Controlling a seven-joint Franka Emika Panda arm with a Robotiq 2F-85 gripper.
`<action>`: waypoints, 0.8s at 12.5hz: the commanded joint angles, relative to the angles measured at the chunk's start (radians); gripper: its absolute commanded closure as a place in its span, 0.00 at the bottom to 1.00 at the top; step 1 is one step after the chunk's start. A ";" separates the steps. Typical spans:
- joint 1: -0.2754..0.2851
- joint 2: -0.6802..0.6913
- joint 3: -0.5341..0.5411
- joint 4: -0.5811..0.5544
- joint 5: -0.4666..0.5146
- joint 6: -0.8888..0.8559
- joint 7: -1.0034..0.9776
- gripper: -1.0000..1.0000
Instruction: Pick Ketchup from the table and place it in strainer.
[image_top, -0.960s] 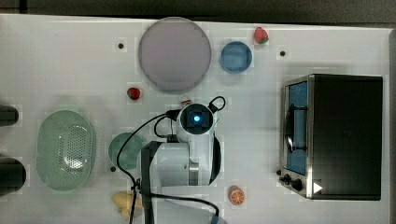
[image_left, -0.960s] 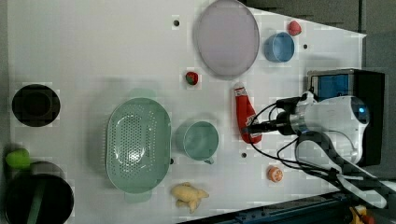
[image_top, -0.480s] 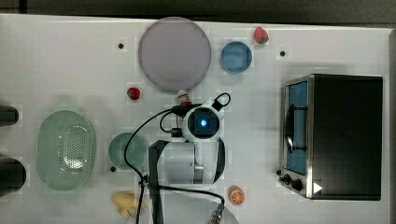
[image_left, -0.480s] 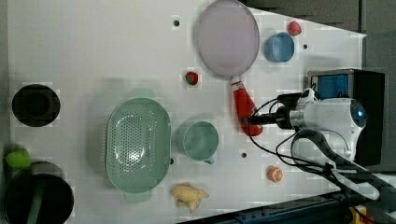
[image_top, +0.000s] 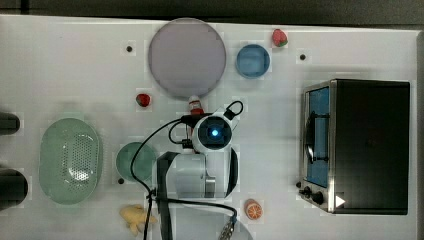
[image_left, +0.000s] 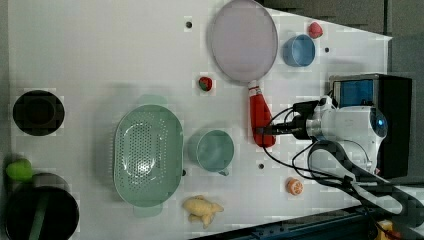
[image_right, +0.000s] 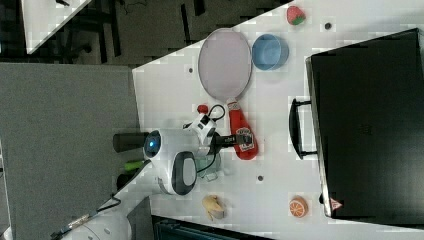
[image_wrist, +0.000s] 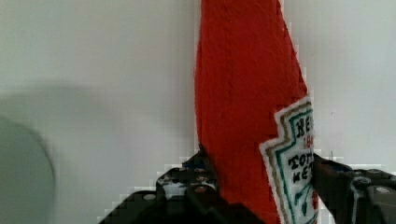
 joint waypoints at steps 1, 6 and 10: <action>0.003 -0.143 -0.005 0.013 -0.001 -0.101 -0.032 0.38; 0.013 -0.434 0.016 0.031 0.001 -0.402 -0.025 0.38; 0.043 -0.570 0.102 0.065 0.009 -0.522 0.076 0.38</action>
